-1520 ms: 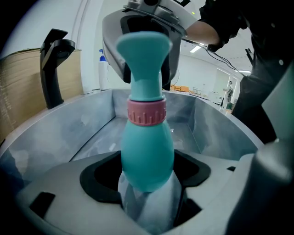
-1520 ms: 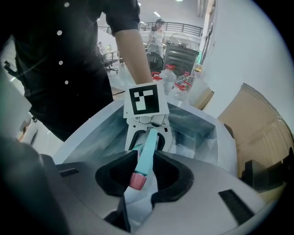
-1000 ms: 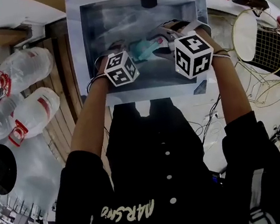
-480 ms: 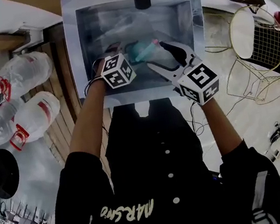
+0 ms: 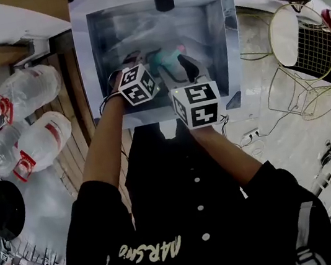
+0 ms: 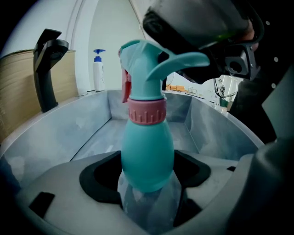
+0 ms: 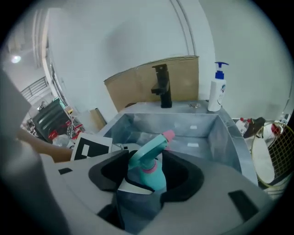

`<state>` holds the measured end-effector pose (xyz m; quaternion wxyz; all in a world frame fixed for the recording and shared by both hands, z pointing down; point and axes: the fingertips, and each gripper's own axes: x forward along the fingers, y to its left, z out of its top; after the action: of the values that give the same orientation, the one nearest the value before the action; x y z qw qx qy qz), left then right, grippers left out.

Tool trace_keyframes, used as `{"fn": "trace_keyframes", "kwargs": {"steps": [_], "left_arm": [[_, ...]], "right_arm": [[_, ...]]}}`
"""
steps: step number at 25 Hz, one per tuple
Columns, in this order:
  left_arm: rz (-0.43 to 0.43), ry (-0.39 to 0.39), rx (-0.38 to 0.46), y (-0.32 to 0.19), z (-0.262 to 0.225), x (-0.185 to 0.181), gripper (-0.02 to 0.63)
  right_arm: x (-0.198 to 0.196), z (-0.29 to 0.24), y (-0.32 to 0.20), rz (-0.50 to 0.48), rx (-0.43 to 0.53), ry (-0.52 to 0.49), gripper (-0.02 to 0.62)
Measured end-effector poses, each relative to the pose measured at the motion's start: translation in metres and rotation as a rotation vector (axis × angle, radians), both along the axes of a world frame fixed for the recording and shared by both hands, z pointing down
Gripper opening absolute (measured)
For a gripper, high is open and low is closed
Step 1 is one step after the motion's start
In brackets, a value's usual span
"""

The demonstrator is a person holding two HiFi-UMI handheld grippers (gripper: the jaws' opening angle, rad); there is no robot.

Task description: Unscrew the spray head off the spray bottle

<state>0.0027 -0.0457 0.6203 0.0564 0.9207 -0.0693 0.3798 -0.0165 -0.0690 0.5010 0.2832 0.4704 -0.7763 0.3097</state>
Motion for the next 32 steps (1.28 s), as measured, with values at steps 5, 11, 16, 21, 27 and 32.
{"fn": "trace_keyframes", "kwargs": {"steps": [5, 11, 16, 21, 27, 32], "left_arm": [[0.001, 0.002, 0.005, 0.000, 0.000, 0.002, 0.358], [0.001, 0.000, 0.003, 0.001, 0.000, 0.001, 0.358], [0.001, 0.003, 0.000, -0.001, 0.000, 0.001, 0.359], [0.001, 0.007, -0.007, 0.000, 0.000, 0.001, 0.359], [-0.008, 0.012, -0.009, -0.002, 0.001, 0.001, 0.358], [-0.011, 0.013, -0.007, -0.003, 0.000, 0.001, 0.359]], "right_arm": [[-0.001, -0.007, 0.004, -0.176, 0.032, 0.074, 0.218], [-0.006, -0.013, 0.011, -0.437, 0.090, 0.166, 0.148], [-0.003, -0.015, 0.016, -0.601, 0.143, 0.247, 0.096], [0.003, -0.012, 0.016, -0.764, 0.218, 0.274, 0.046], [0.006, -0.012, 0.009, -0.891, 0.257, 0.246, 0.087], [0.006, -0.012, 0.006, -0.878, 0.230, 0.205, 0.098]]}}
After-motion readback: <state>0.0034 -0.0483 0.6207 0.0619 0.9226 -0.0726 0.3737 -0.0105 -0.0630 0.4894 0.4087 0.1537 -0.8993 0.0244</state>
